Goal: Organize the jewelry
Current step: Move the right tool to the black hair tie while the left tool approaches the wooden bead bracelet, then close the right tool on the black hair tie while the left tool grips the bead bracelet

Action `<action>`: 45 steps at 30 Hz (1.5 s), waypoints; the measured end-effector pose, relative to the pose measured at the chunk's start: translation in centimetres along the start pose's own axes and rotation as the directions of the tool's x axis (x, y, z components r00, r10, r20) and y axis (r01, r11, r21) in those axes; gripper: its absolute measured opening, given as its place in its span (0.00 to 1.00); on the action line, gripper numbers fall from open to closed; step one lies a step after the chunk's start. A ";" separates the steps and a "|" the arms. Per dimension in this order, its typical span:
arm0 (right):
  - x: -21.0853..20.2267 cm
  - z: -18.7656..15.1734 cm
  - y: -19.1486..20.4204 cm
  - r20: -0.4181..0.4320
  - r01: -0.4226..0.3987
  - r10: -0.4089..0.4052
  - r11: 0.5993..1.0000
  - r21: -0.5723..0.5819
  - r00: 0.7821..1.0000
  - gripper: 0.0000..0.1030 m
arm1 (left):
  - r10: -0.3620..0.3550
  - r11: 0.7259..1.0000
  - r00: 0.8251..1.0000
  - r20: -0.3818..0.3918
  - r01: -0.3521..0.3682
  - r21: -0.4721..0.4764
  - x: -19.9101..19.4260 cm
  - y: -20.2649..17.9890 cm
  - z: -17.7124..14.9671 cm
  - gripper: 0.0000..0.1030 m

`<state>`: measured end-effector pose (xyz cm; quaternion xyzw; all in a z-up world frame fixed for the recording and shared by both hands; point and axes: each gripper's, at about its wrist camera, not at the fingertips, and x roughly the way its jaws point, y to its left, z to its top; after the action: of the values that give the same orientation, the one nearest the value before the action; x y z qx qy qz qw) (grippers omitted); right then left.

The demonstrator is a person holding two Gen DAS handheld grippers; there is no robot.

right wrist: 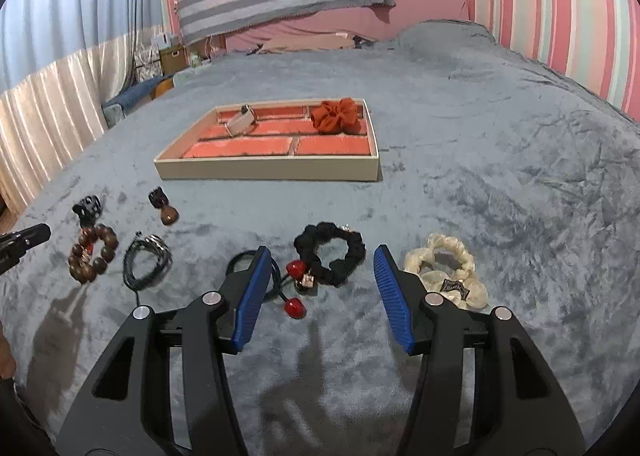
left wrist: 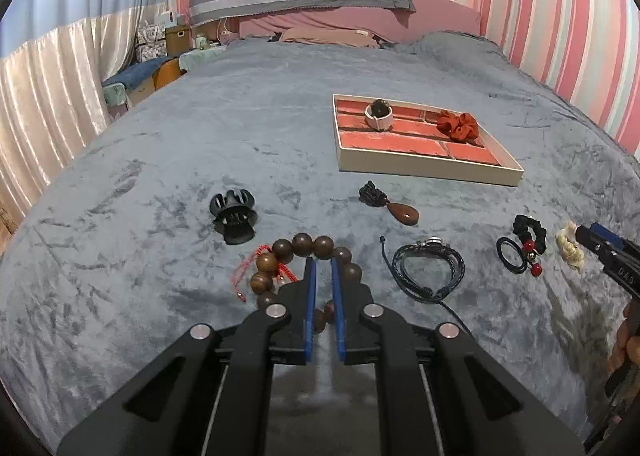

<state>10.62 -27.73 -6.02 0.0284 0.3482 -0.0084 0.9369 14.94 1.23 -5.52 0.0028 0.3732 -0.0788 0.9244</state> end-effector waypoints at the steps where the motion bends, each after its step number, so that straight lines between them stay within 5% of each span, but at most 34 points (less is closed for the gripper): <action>1: 0.3 -0.1 0.0 -0.004 0.000 0.000 1.000 0.003 1.000 0.52 | -0.008 1.000 1.000 -0.010 0.008 0.000 0.4 -0.1 -0.1 0.10; 4: 1.4 -0.4 0.2 -0.033 0.001 -0.001 1.000 0.000 0.999 0.52 | -0.018 1.000 0.999 -0.043 0.019 0.012 1.8 -0.5 -0.5 0.10; 8: 3.2 -1.0 0.9 -0.083 -0.007 0.006 1.000 -0.015 0.997 0.52 | -0.006 1.000 0.997 -0.077 0.008 0.022 3.7 -1.0 -1.0 0.53; 9: 3.5 -1.2 1.0 -0.093 -0.007 0.006 1.000 -0.017 0.996 0.52 | 0.003 1.000 0.997 -0.071 -0.001 0.028 3.9 -1.1 -1.1 0.55; 32: 8.5 -1.5 2.8 -0.245 -0.101 0.110 0.994 0.052 0.963 0.56 | 0.041 0.998 0.990 -0.134 -0.033 0.055 6.8 -0.7 -1.7 0.67; 35: 9.0 -1.2 2.8 -0.246 -0.112 0.126 0.991 0.070 0.961 0.53 | 0.042 0.998 0.990 -0.134 -0.034 0.061 6.9 -0.7 -1.7 0.67; 39: 9.5 -0.9 2.6 -0.245 -0.086 0.097 0.995 0.058 0.965 0.33 | 0.025 0.997 0.991 -0.135 -0.016 0.069 7.1 -0.8 -1.8 0.67; 45: 10.0 -1.0 3.1 -0.259 -0.048 0.042 0.999 -0.019 0.965 0.30 | 0.016 0.999 0.989 -0.145 -0.008 0.053 7.6 -0.5 -1.5 0.67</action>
<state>17.64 -24.51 -13.19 0.0255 0.4669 0.0210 0.8837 19.18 -0.25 -11.84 0.0352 0.4376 -0.0828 0.8947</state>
